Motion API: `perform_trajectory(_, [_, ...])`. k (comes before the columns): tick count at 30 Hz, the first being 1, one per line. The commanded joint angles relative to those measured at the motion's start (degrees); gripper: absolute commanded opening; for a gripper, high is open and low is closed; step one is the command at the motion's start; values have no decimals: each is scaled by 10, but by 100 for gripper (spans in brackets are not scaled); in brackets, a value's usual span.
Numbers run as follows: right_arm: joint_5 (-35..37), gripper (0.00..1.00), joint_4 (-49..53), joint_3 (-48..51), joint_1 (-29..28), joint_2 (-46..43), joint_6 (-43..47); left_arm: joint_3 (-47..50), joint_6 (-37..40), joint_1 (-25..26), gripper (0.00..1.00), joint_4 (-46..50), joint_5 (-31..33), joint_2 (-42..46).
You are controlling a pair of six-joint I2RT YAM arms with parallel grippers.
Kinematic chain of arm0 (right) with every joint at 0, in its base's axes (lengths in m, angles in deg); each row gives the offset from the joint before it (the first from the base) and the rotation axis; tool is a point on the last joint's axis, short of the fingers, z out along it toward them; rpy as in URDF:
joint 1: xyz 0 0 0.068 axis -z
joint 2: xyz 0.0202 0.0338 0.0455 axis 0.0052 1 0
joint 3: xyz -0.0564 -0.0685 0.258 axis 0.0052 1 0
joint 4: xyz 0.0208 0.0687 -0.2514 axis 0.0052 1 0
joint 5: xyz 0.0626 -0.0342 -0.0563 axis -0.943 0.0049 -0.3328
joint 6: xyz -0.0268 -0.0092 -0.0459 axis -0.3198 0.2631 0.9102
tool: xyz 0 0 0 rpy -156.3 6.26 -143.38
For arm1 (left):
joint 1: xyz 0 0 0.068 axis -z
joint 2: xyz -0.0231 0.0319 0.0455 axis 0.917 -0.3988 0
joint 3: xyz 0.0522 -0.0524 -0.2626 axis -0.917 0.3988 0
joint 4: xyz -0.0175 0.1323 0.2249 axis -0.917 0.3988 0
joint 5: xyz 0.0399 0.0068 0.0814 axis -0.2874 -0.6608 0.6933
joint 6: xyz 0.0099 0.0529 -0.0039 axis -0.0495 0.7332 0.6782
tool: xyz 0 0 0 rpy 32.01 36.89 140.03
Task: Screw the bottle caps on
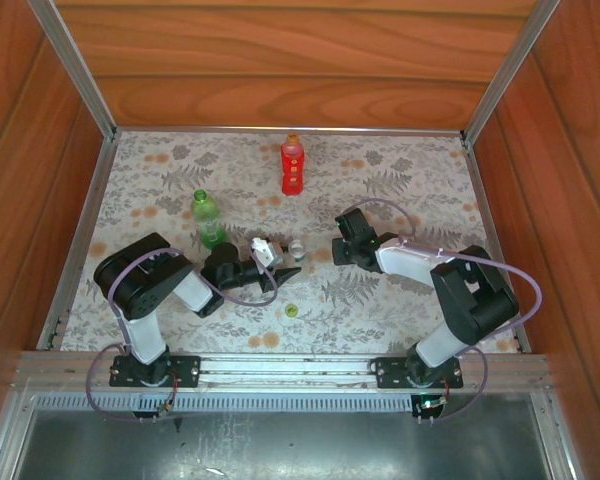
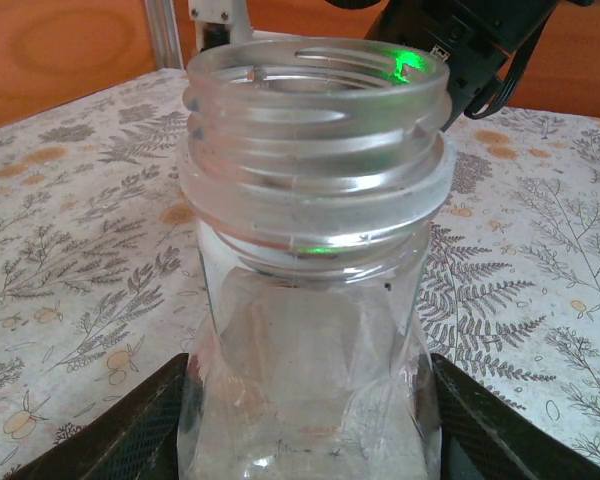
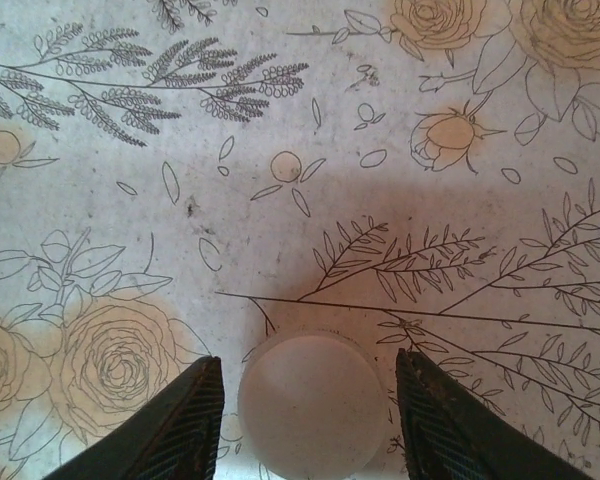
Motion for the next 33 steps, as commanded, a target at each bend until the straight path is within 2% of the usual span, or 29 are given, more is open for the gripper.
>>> perform_trajectory(1, [-2, 50, 12, 3, 3, 11, -9, 2, 6, 3, 57, 0, -12, -7])
perform_trajectory(15, [-3, 44, 31, -7, 1, 10, -4, 1, 4, 3, 57, 0, -12, -7])
perform_trajectory(27, [-20, 43, 136, -59, -30, -55, 29, -1, 3, 3, 57, 0, -13, -5])
perform_trajectory(33, [-23, 43, 215, -120, -63, -97, 47, -2, 3, 3, 57, 0, -14, -6])
